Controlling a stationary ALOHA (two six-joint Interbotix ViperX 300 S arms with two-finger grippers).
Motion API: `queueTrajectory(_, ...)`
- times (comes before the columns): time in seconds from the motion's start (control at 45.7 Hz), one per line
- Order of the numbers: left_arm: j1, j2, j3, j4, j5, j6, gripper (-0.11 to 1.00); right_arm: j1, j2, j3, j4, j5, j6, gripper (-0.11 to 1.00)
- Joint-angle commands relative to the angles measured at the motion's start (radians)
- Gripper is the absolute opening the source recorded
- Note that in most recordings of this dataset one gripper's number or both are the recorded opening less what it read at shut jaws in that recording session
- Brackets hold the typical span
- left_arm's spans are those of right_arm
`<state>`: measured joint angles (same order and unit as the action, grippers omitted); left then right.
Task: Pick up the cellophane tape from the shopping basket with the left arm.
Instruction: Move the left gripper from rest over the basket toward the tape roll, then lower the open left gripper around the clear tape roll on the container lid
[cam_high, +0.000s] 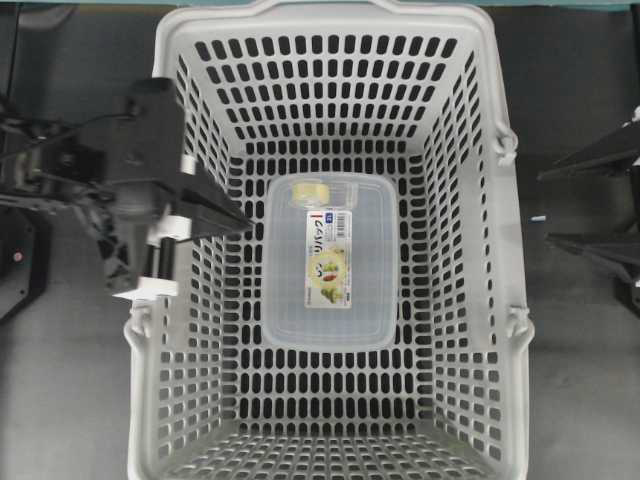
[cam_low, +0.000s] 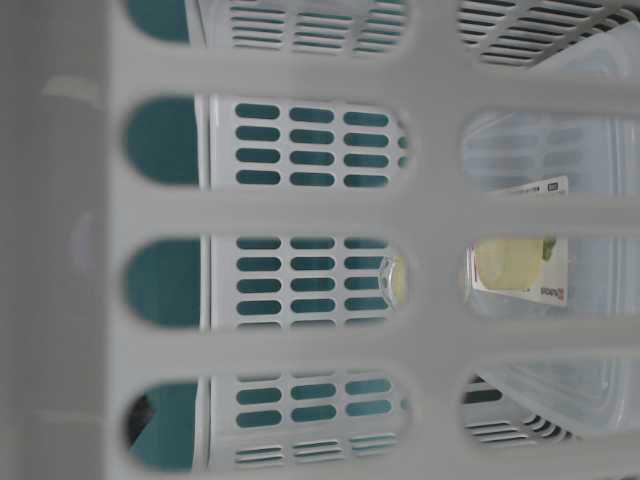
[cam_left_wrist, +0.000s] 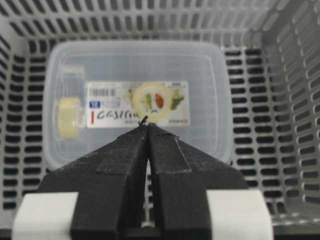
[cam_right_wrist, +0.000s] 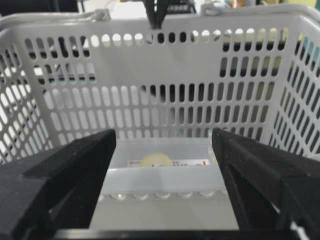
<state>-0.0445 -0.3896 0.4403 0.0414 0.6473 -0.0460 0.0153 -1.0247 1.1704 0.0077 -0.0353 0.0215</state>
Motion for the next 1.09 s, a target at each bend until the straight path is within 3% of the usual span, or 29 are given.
queueTrajectory(0.0,0.003,0.049,-0.077,0.005,0.054,-0.005,0.01,0.002,0.005,-0.023,0.003,-0.003,0.003,0.76)
queueTrajectory(0.109,0.003,0.132,-0.144,0.003,0.115,-0.012,0.13,0.002,0.003,-0.023,0.003,-0.003,0.005,0.73)
queueTrajectory(0.284,0.0,0.268,-0.259,0.005,0.186,0.0,0.67,0.002,0.002,-0.023,0.003,-0.003,0.017,0.73)
queueTrajectory(0.394,0.0,0.354,-0.334,0.005,0.23,0.005,0.89,0.002,0.0,-0.021,0.005,-0.005,0.035,0.73)
queueTrajectory(0.656,-0.02,0.517,-0.42,0.003,0.307,0.011,0.9,0.009,-0.009,-0.023,0.003,-0.009,0.041,0.73)
queueTrajectory(1.072,-0.018,0.598,-0.411,0.003,0.316,0.032,0.9,0.008,-0.021,-0.021,0.005,-0.012,0.041,0.73)
